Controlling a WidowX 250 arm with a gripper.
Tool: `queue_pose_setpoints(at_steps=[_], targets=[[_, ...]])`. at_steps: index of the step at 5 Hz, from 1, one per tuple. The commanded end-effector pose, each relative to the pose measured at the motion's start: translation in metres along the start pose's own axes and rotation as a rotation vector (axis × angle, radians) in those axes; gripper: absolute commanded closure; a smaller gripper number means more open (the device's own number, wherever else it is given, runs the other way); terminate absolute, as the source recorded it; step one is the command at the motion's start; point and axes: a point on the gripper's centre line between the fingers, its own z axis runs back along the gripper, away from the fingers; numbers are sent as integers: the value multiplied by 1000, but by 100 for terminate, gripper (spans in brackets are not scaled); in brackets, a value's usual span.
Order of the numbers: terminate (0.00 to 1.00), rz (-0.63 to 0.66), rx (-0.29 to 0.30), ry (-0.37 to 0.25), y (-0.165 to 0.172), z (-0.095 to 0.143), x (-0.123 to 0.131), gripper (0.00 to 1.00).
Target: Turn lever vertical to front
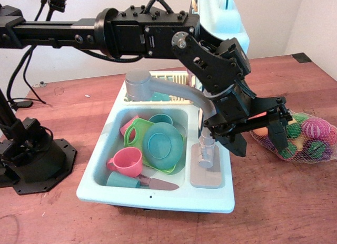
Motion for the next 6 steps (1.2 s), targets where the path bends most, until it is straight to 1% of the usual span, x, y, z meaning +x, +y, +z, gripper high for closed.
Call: queue_pose_setpoints(at_steps=[1,3,5,6], targets=[[0,0,0,0,0,0,0,0],[0,-10,14,3,22,6,-5,0],[0,6,10,-6,48,15,-9,0],[0,4,9,-5,56,16,-10,0]])
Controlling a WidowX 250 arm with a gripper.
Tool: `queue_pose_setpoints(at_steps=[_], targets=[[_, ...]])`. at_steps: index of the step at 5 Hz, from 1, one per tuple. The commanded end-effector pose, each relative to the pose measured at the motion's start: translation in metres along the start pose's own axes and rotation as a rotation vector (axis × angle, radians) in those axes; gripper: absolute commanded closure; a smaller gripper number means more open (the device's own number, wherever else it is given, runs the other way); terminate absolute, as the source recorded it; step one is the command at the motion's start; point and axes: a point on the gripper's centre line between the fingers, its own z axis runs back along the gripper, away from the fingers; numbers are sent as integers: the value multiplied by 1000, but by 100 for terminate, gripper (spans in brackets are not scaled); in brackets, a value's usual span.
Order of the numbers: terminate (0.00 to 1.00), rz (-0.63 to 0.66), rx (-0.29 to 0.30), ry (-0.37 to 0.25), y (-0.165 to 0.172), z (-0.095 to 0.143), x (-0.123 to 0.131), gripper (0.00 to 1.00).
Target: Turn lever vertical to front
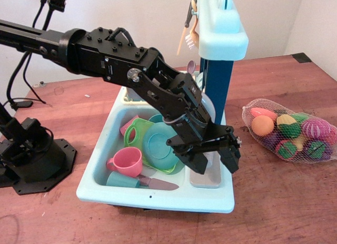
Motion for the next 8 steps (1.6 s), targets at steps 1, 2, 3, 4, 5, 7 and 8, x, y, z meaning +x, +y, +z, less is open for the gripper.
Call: queue_pose_setpoints(at_steps=[1,2,3,4,5,7,8], targets=[[0,25,-42,-24,7,11,4,0],[0,40,-37,-21,20,2,1,0],[0,43,-32,-29,24,-3,1,0],[0,49,-24,-30,31,-8,0,0],[0,68,-14,-41,44,3,-11,0],[0,118,-12,-80,73,28,-30,0],[0,157,-20,-108,87,41,-43,0]])
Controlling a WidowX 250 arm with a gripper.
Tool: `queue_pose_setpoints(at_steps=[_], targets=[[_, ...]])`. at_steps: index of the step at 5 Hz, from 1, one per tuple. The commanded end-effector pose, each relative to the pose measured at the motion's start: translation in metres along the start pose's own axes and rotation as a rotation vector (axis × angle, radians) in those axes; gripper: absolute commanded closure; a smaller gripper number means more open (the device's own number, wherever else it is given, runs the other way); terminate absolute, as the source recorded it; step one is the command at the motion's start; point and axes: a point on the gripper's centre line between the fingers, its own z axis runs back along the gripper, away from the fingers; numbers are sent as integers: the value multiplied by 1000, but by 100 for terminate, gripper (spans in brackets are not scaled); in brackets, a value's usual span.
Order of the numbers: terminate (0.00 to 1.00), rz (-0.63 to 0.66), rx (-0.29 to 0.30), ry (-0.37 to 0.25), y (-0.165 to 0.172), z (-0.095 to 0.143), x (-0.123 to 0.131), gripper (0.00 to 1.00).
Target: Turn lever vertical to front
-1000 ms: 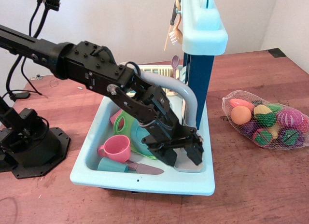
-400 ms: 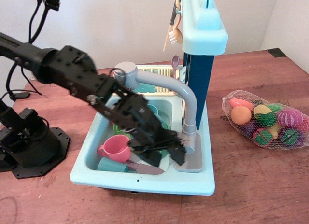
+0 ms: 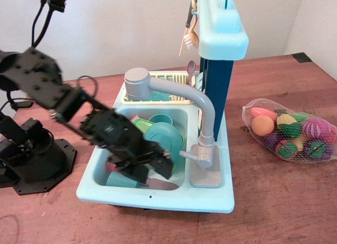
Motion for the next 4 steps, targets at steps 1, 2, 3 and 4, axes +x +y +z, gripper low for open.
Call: queue_pose_setpoints(at_steps=[1,2,3,4], targets=[[0,27,-48,-3,2,22,-10,0],[0,27,-48,-3,2,22,-10,0],[0,27,-48,-3,2,22,-10,0],[0,27,-48,-3,2,22,-10,0]])
